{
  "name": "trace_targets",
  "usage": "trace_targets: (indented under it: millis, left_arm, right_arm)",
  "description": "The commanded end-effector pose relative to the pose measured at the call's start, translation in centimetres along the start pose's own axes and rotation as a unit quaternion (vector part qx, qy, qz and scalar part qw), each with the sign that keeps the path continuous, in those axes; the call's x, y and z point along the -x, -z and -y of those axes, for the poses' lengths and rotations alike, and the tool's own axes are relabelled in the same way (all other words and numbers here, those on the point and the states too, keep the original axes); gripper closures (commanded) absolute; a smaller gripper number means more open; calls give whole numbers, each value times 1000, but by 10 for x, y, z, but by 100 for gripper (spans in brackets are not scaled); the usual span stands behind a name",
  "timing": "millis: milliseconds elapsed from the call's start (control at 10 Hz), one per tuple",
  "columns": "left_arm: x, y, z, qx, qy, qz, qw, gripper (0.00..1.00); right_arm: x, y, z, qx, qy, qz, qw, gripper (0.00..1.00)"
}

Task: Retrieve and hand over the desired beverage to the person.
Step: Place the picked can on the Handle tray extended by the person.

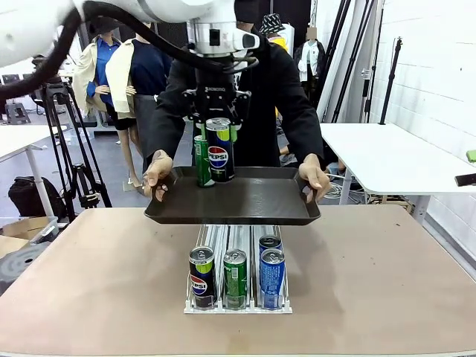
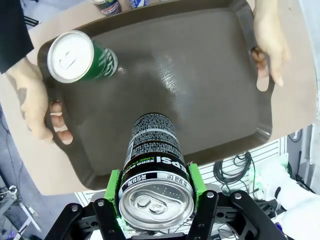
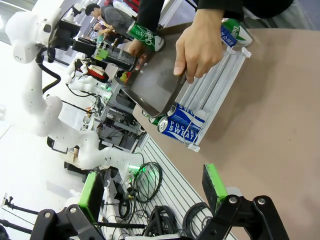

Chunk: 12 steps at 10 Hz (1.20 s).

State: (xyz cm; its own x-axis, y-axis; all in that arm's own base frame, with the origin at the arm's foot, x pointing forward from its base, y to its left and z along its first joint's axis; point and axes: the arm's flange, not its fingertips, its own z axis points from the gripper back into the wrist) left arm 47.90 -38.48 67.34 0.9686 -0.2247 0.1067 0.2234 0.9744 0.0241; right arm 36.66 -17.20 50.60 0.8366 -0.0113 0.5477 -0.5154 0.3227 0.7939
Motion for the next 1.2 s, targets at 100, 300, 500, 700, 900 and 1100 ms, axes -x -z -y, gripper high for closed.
trace_targets:
  millis: [100, 300, 500, 700, 900, 1100]
  left_arm:
    - [-33, -12, 25, -10, -5, -2, 1000, 100]
    - [-39, 3, 30, 0, 3, 2, 1000, 100]
    - [-45, 14, 31, 11, 12, 4, 1000, 100]
    - [-48, 28, 32, 13, 9, -11, 1000, 100]
    - [-50, 37, 32, 22, 26, -18, 999, 100]
    - [-53, 43, 29, 25, 24, -24, 999, 100]
  right_arm:
    - [2, 2, 0, 5, -2, 5, 1000, 0]
    - [2, 2, 0, 5, -2, 5, 1000, 0]
    - [2, 2, 0, 5, -2, 5, 1000, 0]
    - [2, 2, 0, 5, -2, 5, 1000, 0]
    - [2, 2, 0, 5, -2, 5, 1000, 0]
    - [2, 2, 0, 5, -2, 5, 1000, 0]
